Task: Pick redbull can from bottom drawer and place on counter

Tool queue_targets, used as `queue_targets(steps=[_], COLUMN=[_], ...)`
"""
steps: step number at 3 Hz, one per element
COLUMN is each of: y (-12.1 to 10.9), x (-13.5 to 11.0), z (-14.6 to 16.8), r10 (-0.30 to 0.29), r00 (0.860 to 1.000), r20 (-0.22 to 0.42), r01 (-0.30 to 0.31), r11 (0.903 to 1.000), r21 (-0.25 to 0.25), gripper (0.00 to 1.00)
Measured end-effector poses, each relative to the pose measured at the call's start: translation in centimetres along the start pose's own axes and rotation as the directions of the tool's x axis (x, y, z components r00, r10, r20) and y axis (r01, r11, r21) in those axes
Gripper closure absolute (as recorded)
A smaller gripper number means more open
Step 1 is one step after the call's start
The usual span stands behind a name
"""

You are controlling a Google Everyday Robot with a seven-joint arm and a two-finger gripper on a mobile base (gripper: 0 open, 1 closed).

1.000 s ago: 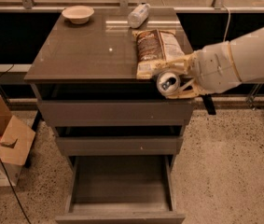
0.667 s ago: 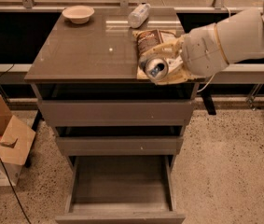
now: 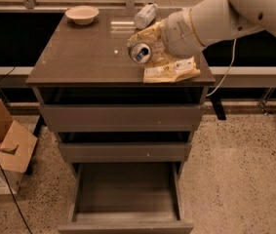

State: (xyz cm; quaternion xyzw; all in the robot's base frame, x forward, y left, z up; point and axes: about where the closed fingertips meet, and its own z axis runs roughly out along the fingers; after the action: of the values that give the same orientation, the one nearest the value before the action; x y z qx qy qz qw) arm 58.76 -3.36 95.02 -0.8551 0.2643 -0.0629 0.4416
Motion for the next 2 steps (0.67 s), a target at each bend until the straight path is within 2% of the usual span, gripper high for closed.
queue_targets(steps=[1, 2], y=[-1.9, -2.9], x=[3.3, 4.8], z=[2.9, 4.9], r10=[0.007, 0.0], r00=[0.999, 0.997], r20=[-0.052, -0.073], r01=[-0.007, -0.002], r11=[1.0, 0.9996], r21=[-0.005, -0.03], gripper=[1.0, 1.0])
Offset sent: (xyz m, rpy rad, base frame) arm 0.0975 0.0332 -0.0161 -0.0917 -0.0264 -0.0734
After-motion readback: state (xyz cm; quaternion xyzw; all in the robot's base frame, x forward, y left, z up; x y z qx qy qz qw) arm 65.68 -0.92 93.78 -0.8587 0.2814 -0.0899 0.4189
